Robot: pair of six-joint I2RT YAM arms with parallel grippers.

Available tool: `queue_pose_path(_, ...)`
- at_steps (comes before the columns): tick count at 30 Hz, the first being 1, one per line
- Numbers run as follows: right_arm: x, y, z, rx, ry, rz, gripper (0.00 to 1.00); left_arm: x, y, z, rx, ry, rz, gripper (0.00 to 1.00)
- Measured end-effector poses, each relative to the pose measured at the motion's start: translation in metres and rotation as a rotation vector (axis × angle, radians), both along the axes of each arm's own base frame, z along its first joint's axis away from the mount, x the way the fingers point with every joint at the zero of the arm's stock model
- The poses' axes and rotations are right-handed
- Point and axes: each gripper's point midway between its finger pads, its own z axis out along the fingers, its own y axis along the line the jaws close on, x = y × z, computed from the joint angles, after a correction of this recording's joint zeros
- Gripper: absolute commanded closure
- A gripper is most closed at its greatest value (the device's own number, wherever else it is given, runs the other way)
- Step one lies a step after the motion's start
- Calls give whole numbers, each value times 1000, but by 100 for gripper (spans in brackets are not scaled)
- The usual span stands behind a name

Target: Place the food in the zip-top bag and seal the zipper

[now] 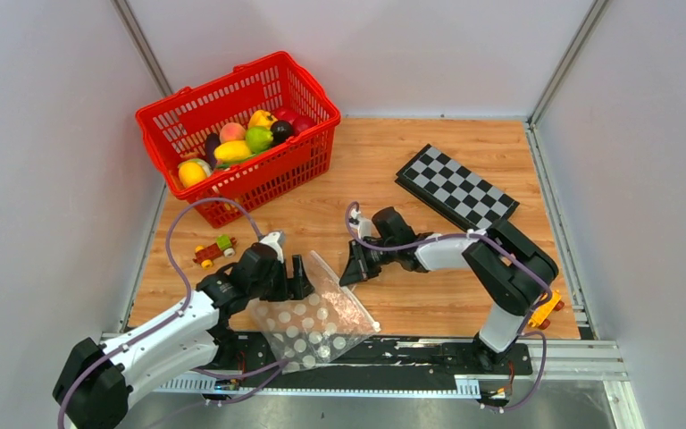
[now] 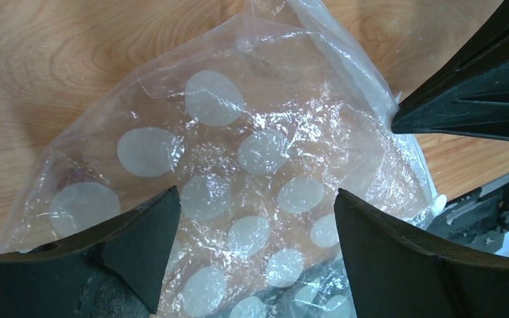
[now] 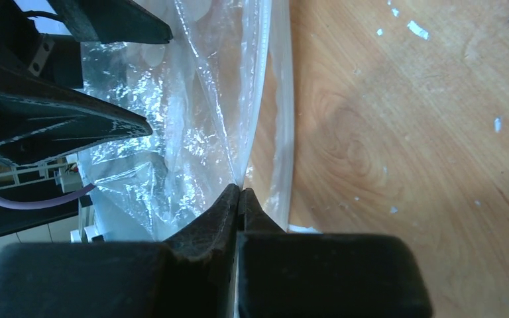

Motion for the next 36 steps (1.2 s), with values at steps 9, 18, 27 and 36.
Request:
queue_pose_path(9, 14, -4, 58, 51, -154, -82, 100, 24, -31, 71, -139, -122, -43, 5)
queue_pose_path(18, 21, -31, 123, 71, -358, -192, 100, 58, -66, 161, -280, -257, -65, 6)
queue_pose_path(27, 13, -48, 148, -34, -527, -191, 100, 79, -98, 174, -249, -184, -64, 11)
queue_pose_path(36, 10, -45, 175, -74, -654, -214, 100, 68, -114, 172, -202, -172, -108, 30)
